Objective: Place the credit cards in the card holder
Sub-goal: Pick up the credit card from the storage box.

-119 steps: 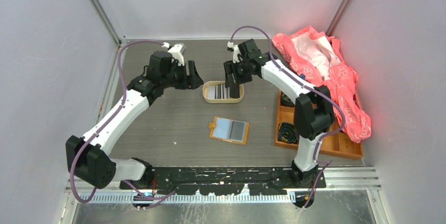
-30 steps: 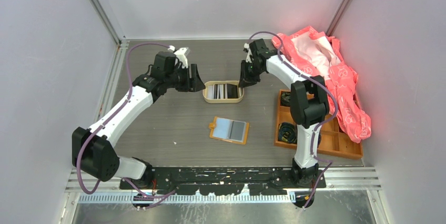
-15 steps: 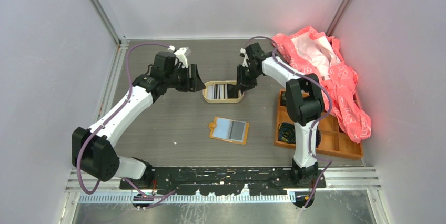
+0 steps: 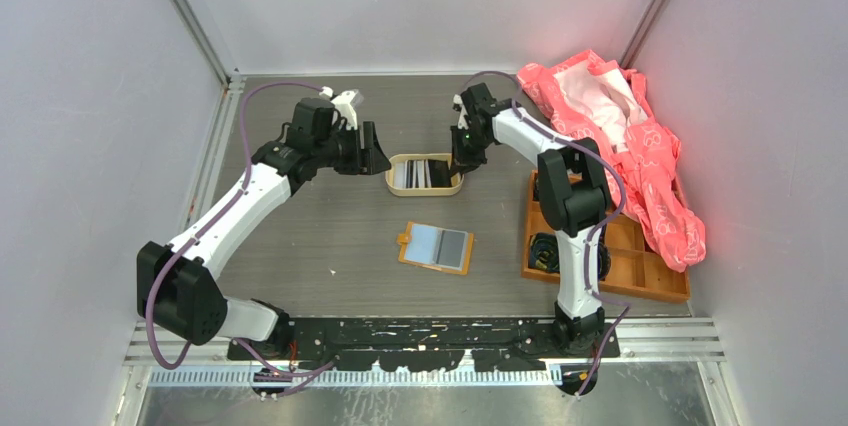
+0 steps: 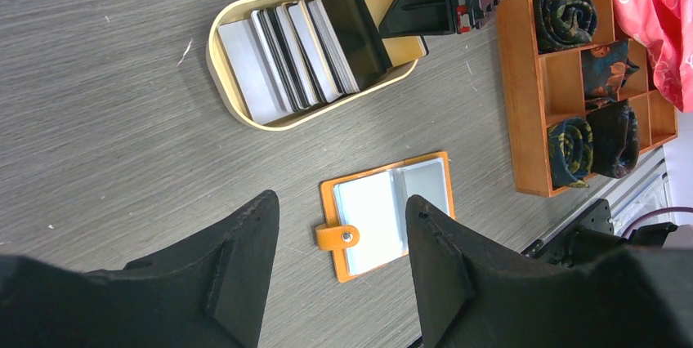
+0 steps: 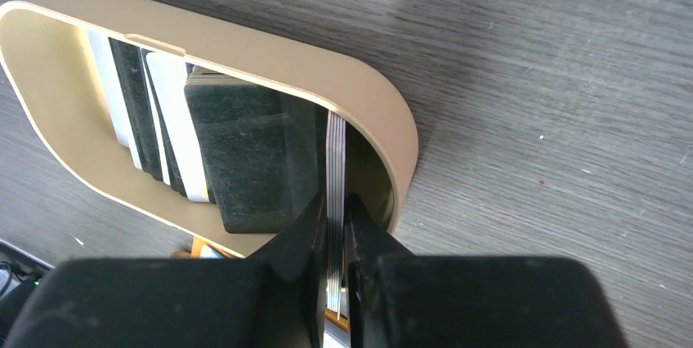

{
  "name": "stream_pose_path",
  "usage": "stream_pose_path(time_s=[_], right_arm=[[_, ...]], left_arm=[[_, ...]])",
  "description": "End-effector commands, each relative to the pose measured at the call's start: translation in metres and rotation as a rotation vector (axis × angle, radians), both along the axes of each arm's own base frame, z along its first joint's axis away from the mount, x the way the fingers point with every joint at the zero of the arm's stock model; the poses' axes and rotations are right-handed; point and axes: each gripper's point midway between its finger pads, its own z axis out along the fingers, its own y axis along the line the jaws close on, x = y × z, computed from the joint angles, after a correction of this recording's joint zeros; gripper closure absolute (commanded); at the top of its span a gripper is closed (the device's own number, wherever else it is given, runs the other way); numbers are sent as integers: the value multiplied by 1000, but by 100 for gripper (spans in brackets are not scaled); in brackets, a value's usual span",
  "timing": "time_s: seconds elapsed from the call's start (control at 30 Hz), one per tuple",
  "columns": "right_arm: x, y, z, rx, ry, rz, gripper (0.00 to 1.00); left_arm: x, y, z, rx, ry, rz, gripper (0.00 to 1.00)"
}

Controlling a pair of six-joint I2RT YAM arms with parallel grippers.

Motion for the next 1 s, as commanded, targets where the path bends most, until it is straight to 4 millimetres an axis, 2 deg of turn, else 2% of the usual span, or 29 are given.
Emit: stream_pose_path(time_s=[0.0,0.27,0.5,0.83,0.97], right_arm=[[18,-4,30,25,-79,-18,90],[22,-13,45,92,-85,-42,94],[19,-6,49,209,-65,-27,95],[14,8,66,321,-73,4,96],[15,7,69,335,-80,2,96]], left_arm=[[7,-5,21,-41,-57,-8,41],[7,-5,21,-42,-58,-9,41],[7,-5,22,-43,-59,-10,41],[7,-5,23,-44,-61,-10,41],[7,-4,23,-45,-62,-9,41]])
